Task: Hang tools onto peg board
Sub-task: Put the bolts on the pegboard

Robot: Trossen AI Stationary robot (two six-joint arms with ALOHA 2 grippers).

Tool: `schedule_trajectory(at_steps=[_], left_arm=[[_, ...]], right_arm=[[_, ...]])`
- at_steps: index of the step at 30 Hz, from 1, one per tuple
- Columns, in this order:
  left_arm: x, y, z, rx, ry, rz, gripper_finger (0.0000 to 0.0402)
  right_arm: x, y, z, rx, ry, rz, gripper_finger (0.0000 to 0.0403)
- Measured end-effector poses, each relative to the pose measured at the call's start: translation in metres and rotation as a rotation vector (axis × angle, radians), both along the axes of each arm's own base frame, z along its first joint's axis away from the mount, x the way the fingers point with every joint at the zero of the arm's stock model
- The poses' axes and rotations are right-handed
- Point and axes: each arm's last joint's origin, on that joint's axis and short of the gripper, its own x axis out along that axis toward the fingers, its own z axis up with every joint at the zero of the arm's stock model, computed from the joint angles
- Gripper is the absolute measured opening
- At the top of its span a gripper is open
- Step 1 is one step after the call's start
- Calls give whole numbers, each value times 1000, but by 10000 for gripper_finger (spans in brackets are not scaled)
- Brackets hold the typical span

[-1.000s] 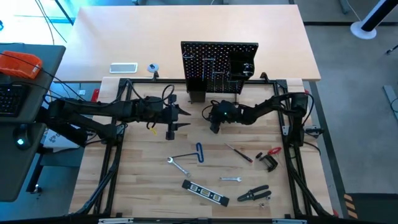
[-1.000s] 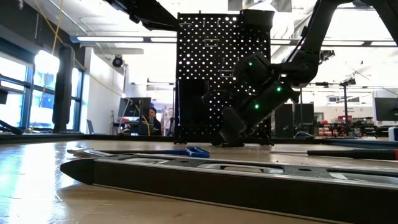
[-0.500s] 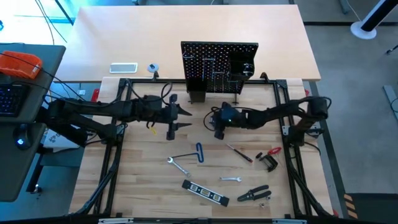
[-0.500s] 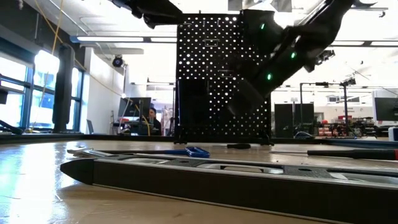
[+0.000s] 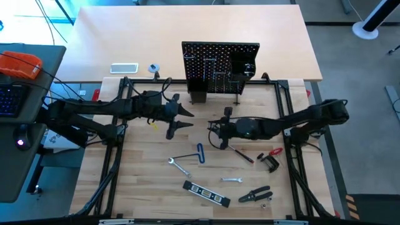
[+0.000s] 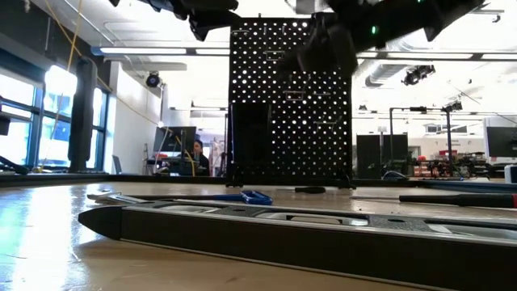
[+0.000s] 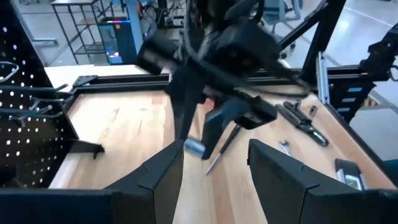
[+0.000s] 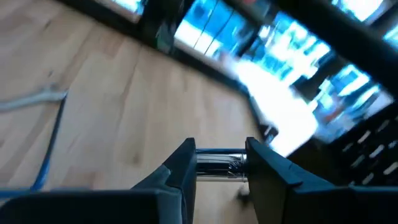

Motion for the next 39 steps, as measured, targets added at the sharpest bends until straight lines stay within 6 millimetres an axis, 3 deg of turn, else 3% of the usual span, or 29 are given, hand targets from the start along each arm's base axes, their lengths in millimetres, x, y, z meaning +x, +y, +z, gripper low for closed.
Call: schedule_trajectory(at_steps=[7, 14, 25, 39], left_arm=[[2, -1, 1, -54, -20, -30, 175], [4, -2, 1, -126, -27, -46, 175], [5, -1, 8, -255, -81, -107, 175], [5, -1, 8, -268, -81, -103, 174]], right_arm=[[13, 15, 29, -166, -79, 56, 100], [34, 32, 51, -311, -49, 116, 100], [55, 45, 57, -449, 13, 82, 100], [54, 56, 67, -536, -34, 46, 100]])
